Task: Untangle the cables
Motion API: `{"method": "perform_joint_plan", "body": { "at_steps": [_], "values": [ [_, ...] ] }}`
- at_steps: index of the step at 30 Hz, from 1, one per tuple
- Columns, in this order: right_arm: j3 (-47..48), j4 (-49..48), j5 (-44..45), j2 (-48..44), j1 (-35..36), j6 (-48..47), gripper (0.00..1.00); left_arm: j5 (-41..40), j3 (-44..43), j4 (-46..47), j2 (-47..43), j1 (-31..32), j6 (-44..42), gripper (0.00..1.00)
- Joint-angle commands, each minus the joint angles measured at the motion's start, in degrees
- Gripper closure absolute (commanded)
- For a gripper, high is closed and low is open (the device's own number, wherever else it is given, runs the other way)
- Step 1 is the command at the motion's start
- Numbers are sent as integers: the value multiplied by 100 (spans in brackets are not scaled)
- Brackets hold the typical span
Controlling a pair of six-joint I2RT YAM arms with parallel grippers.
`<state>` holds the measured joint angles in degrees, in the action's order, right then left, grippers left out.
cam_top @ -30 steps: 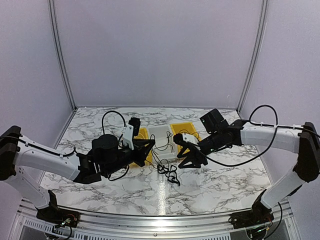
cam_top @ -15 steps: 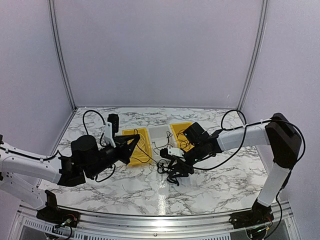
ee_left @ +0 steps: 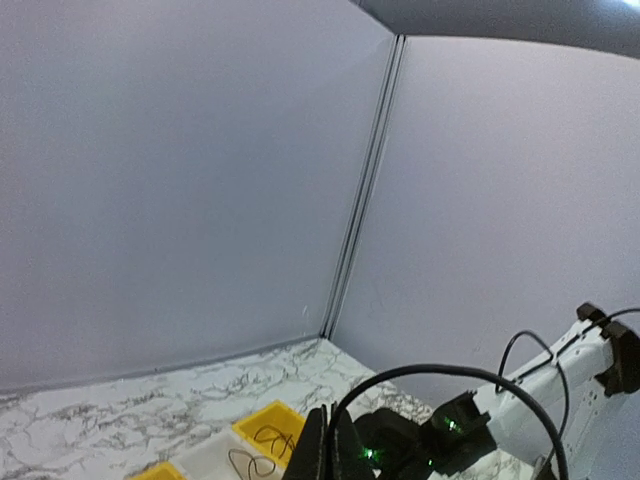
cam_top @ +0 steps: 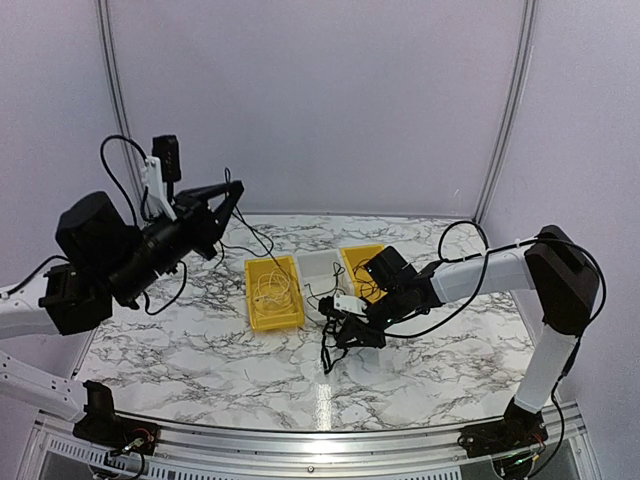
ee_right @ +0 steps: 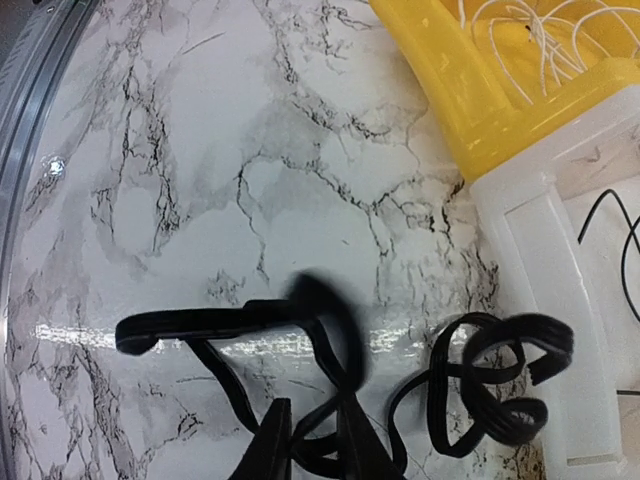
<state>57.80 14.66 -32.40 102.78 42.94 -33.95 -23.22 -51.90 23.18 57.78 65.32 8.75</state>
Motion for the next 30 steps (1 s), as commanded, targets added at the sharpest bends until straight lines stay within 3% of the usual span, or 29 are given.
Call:
{"method": "perform_joint_plan", "body": {
  "at_steps": [1, 6, 11, 18, 25, 30],
  "values": [
    [55, 157, 15, 90, -67, 113, 85, -74, -1151, -979, -137, 20, -805, 100],
    [103, 340, -109, 73, -177, 117, 87, -72, -2032, -1586, 105, 22, -1136, 100],
    [-75, 749, -193, -481, -220, -110, 87, -106, -2134, -1639, 430, 17, -1112, 100],
    [-250, 1632, -36, -1976, -403, -476, 59, -113, -2158, -1666, 1096, 9, -926, 100],
    [-486, 1588, -16, -3311, -1332, -278, 49, 421, -2067, -1502, 1868, -180, -604, 100],
    [-1016, 1071, -1436, -3636, -2502, 174, 47, 939, -2032, -1398, 2418, -502, -192, 100]
  ]
}}
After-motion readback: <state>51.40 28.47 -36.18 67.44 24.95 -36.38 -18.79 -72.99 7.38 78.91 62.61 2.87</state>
